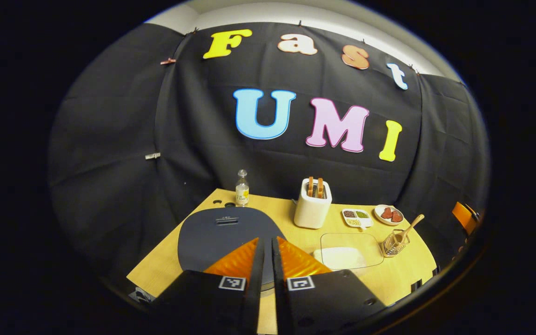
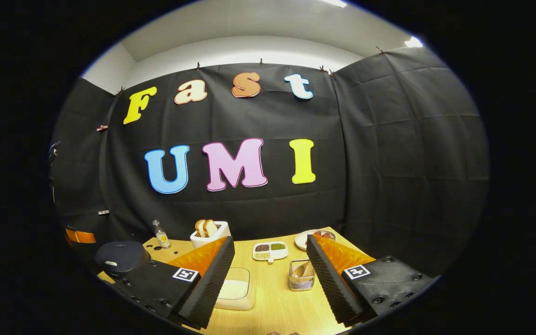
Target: Close the left gripper, press the button to open the rice cooker; take a wooden spoon from the chopstick holder with the right hand, scoop a spoonful of rice and pour it into the rice cooker, then put the wooden spoon back into the chopstick holder.
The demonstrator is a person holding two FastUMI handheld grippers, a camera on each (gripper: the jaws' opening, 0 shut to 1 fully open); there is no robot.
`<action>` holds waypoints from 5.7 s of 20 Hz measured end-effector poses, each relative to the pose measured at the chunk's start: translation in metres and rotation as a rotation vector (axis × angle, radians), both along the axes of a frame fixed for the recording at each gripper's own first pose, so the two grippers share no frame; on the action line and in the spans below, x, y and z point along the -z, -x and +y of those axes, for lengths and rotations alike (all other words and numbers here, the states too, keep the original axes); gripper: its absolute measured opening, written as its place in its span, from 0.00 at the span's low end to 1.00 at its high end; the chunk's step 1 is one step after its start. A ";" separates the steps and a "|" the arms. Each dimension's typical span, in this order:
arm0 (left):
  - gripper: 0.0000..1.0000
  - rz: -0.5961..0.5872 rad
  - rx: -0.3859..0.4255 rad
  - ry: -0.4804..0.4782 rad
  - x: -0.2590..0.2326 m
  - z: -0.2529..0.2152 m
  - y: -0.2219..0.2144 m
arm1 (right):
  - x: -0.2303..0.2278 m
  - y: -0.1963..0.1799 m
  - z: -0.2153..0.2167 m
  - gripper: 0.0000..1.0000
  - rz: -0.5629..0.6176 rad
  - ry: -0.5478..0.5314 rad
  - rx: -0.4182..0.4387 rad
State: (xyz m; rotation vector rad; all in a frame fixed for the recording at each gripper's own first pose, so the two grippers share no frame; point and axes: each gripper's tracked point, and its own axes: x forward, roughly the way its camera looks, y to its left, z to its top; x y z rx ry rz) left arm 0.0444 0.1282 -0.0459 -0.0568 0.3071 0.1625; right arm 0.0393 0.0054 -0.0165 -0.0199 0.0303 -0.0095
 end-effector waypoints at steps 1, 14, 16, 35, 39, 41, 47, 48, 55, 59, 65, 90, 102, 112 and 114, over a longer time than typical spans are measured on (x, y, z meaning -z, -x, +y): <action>0.12 0.016 -0.017 0.014 0.005 0.012 -0.002 | 0.001 -0.001 -0.001 0.97 0.006 0.001 0.003; 0.05 0.253 0.069 0.102 0.084 0.020 -0.016 | 0.018 -0.002 -0.012 0.97 0.071 0.004 0.048; 0.05 0.266 0.071 0.085 0.089 0.019 -0.015 | 0.023 0.000 -0.015 0.97 0.082 -0.006 0.056; 0.06 -0.122 -0.043 -0.026 -0.030 0.016 -0.001 | 0.032 -0.003 -0.009 0.97 0.124 0.002 0.032; 0.07 -0.223 -0.049 -0.062 -0.075 0.001 0.008 | 0.021 -0.012 -0.026 0.97 0.121 0.038 0.052; 0.14 -0.208 0.008 -0.048 -0.067 -0.018 0.003 | 0.013 -0.022 -0.039 0.97 0.105 0.052 0.073; 0.94 -0.198 0.049 -0.008 -0.058 -0.056 -0.008 | 0.016 -0.065 -0.085 0.97 0.134 0.012 0.136; 0.95 -0.204 0.061 -0.014 -0.061 -0.063 -0.010 | 0.022 -0.072 -0.095 0.97 0.153 -0.001 0.154; 0.95 -0.140 0.061 -0.023 -0.039 -0.108 -0.029 | 0.071 -0.127 -0.131 0.98 0.303 -0.106 0.198; 0.96 -0.091 0.029 0.032 -0.021 -0.130 -0.034 | 0.114 -0.159 -0.148 0.99 0.408 -0.191 0.207; 0.96 0.005 -0.050 0.033 0.014 -0.148 -0.038 | 0.167 -0.207 -0.177 0.99 0.503 -0.346 0.232; 0.95 0.021 -0.028 0.145 0.043 -0.217 -0.017 | 0.115 -0.217 -0.139 0.21 0.446 -0.535 0.148; 0.95 0.010 -0.051 0.101 0.055 -0.111 0.049 | 0.056 -0.169 -0.008 0.21 0.375 -0.473 -0.073; 0.95 0.037 -0.011 0.118 0.084 -0.071 0.055 | 0.108 -0.175 0.084 0.21 0.448 -0.351 -0.170; 0.96 0.069 -0.013 0.112 0.099 -0.062 0.054 | 0.127 -0.180 0.091 0.21 0.463 -0.319 -0.162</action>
